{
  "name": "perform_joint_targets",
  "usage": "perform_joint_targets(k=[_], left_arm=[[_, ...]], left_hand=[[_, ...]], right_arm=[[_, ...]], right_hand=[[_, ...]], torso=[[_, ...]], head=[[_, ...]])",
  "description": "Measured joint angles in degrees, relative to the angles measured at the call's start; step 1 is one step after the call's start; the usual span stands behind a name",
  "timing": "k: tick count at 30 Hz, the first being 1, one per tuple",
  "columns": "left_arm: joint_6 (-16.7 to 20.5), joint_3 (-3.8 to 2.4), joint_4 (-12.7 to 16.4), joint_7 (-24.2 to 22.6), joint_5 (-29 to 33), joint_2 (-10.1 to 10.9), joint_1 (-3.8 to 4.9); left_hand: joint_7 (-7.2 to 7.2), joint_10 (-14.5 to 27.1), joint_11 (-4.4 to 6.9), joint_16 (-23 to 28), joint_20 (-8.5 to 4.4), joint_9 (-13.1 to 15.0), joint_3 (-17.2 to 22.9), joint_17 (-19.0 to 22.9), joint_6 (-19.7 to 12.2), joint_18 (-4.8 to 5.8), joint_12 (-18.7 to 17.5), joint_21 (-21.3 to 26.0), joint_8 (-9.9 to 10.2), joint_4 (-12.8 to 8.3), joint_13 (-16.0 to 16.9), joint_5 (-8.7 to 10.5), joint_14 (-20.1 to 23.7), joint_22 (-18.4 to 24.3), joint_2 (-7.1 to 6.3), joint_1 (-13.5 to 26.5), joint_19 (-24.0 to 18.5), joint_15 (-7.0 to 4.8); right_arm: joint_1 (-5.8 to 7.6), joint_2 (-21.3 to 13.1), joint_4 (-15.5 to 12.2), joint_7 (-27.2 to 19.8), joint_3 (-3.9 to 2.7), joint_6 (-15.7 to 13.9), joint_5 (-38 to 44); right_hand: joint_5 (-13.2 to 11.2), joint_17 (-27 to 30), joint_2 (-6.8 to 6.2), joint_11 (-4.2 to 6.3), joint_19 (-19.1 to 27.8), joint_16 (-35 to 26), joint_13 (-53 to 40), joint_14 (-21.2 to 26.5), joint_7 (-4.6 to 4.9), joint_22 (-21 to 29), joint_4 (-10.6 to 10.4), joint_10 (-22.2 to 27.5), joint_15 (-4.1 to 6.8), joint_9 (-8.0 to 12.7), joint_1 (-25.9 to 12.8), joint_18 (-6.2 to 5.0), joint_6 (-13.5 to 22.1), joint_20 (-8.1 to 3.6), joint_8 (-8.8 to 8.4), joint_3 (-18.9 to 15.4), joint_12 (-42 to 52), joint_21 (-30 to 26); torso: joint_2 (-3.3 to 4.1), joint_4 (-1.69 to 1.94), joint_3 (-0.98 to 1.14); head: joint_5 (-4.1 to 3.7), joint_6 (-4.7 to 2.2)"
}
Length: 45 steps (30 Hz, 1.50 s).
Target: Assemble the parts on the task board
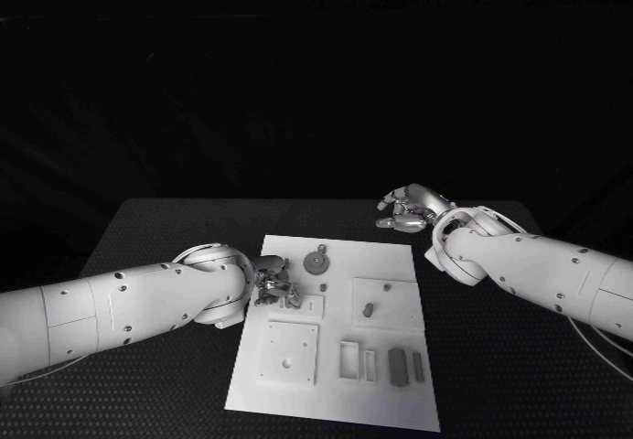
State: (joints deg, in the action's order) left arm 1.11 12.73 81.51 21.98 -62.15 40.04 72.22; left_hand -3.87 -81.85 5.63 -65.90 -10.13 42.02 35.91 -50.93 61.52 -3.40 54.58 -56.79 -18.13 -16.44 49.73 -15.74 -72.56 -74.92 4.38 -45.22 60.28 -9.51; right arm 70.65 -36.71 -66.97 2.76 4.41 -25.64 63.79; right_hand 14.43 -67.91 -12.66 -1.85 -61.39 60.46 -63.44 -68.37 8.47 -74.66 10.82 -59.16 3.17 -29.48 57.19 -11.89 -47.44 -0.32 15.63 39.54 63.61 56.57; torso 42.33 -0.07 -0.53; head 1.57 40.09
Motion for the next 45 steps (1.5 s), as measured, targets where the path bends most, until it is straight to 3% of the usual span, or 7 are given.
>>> perform_joint_targets(k=[12, 15, 18, 26, 45], left_arm=[[1.2, 0.03, 0.0, -0.4, -0.2, 0.0, -0.13], [1.8, 0.03, 0.0, -0.7, -0.1, 0.2, -0.17], [2.1, 0.03, -0.1, -0.9, -0.1, 0.3, -0.19], [2.2, 0.02, -0.1, -1.1, -0.1, 0.1, -0.21], [2.0, 0.02, 0.1, -1.2, -0.1, 0.1, -0.24]], left_hand=[[0.0, 0.2, 0.17, -0.2, 0.1, 0.2, 0.2, 0.4, 0.0, 0.04, 0.0, -0.1, 0.1, -0.2, -0.3, 0.05, 0.0, 0.0, 0.61, 0.6, -0.3, -0.01], [0.0, 0.2, 0.18, -0.6, 0.2, 0.7, 0.6, 0.7, 0.0, 0.05, 0.0, -0.4, 0.2, -0.4, -0.6, -1.95, 0.0, 0.0, 0.61, 0.6, -0.4, -0.02], [0.0, 0.2, 0.18, -0.7, 0.2, 0.7, 0.6, 0.8, 0.0, 0.07, 0.0, -0.4, 0.3, -0.4, -0.6, -2.51, 0.0, 0.0, 0.61, 0.6, -0.4, -0.02], [0.0, 0.2, 0.18, -0.7, 0.2, 0.7, 0.7, 1.0, 0.0, 0.31, 0.0, -0.4, 0.6, -0.3, -0.8, -2.38, 0.0, 0.0, 0.61, 0.6, -0.4, -0.02], [0.0, 0.2, 0.18, -0.7, 0.21, 1.0, 0.6, 1.4, 0.0, 0.35, 0.0, -0.4, 1.0, -0.3, -1.1, -2.29, 0.0, 0.0, 0.62, 0.6, -0.8, -0.02]], right_arm=[[0.0, 0.1, 0.0, 0.0, 0.02, 0.2, 0.0], [0.0, 0.1, 0.1, 0.0, 0.01, 0.3, 0.0], [0.0, 0.0, 0.1, 0.0, 0.0, 0.4, 0.0], [0.0, 0.0, 0.1, 0.0, 0.0, 0.7, 0.0], [0.0, 0.2, -0.4, 0.1, 0.0, 1.5, -0.1]], right_hand=[[0.2, 0.0, 0.0, 0.0, 0.0, 0.0, 0.1, 0.0, 0.0, -0.1, 0.2, 0.0, 0.0, 0.0, 0.0, 0.0, 0.0, 0.0, 0.0, -0.2, 0.0, 0.0], [0.2, 0.1, 0.0, 0.0, 0.0, 0.0, 0.1, 0.0, 0.0, -0.1, 0.2, 0.0, 0.0, 0.0, 0.0, 0.0, 0.0, 0.0, 0.0, -0.2, 0.0, 0.0], [0.2, 0.1, 0.0, 0.0, 0.0, 0.0, 0.1, 0.0, 0.0, -0.1, 0.2, 0.0, 0.0, 0.0, 0.0, 0.0, 0.0, 0.0, 0.0, -0.2, 0.0, 0.0], [0.5, 0.2, 0.0, 0.0, 0.0, 0.0, 0.2, 0.2, 0.01, -0.1, 0.0, 0.0, 0.21, 0.0, 0.0, 0.0, 0.0, 0.0, 0.0, -0.3, 0.0, 0.0], [0.5, 0.2, 0.0, -0.01, 0.0, 0.0, 0.3, 0.2, 0.01, -0.2, 0.0, 0.0, 0.21, 0.0, 0.0, 0.0, 0.0, 0.0, 0.0, -0.3, 0.2, -0.2]], torso=[[-0.02, 0.0, -0.01], [-0.02, 0.0, -0.02], [-0.04, 0.01, -0.02], [-0.05, 0.06, -0.02], [-0.02, 0.0, 0.04]], head=[[-0.07, -0.08], [-0.13, -0.1], [-0.16, -0.16], [-0.46, -0.41], [-0.23, -0.27]])
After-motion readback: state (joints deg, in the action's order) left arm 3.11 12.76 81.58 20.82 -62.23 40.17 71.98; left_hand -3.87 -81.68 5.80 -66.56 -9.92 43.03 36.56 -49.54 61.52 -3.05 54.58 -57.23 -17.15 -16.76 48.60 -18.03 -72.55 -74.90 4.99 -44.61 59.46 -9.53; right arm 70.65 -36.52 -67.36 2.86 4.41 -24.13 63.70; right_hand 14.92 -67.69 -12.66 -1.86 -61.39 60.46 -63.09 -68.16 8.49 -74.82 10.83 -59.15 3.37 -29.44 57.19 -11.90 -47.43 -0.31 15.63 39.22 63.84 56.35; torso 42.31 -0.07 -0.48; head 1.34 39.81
